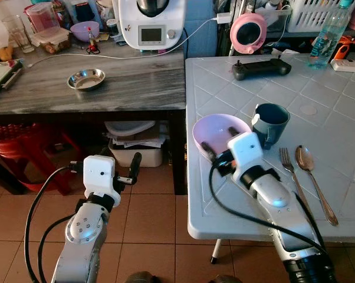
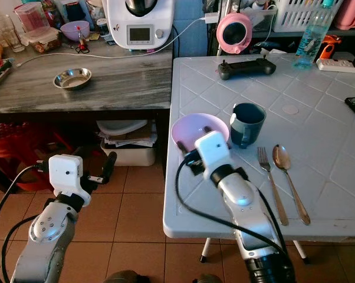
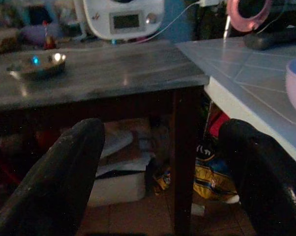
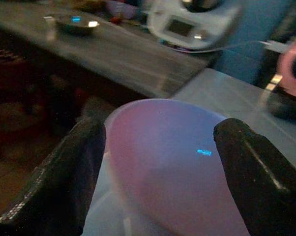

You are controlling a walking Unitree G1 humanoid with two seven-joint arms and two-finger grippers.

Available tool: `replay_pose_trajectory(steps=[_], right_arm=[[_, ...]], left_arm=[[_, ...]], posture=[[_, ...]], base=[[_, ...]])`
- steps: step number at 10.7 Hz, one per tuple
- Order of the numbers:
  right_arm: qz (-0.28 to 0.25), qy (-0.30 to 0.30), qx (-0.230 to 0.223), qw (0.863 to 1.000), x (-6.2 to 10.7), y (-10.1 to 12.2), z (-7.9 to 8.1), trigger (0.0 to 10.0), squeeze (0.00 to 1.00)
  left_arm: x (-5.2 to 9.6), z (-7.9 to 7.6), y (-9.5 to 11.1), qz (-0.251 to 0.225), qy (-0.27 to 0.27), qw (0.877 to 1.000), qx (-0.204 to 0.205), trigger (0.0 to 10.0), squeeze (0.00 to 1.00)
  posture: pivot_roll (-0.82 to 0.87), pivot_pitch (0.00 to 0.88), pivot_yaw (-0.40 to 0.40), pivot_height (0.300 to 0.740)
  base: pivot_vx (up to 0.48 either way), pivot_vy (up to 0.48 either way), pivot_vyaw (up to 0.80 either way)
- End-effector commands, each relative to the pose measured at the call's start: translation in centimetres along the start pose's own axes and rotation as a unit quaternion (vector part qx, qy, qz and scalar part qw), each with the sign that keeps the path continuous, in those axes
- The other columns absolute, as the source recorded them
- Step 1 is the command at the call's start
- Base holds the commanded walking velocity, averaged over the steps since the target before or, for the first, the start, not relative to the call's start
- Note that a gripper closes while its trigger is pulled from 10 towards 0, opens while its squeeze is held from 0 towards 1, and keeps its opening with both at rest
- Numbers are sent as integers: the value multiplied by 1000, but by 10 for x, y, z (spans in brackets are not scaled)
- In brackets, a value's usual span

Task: Setting the table

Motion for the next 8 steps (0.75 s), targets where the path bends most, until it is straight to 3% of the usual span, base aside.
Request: replay_pose_trajectory(steps=[1,4,8], right_arm=[[-11,23,9,1000,-2,9,5,10000,0],[18,88,43,995,2,-2,12,10000,0],[59,92,122,986,-2,-15,-1,10000,0]], left_arm=[[2,7,-5,11,13,1000,7,10000,0],[1,4,-7,16,7,1000,8,10000,0],[2,-1,-11,28,-3,999,14,10000,0]], posture=[[-46,11,68,740],[-50,16,69,740],[-51,23,70,740]], base=[[0,0,0],[0,0,0],[0,0,0]])
Point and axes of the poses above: a point about 5 cm out from each wrist's last joint towards the gripper, its own x axis pointing back from the gripper into the wrist, its own y axis along the axis of the wrist's last joint, z = x × y, the point moved 5 cm from there along -x, pointing out of the wrist towards the gripper, and after that the axes turned 5 degrees about x, right-handed, at the moved point
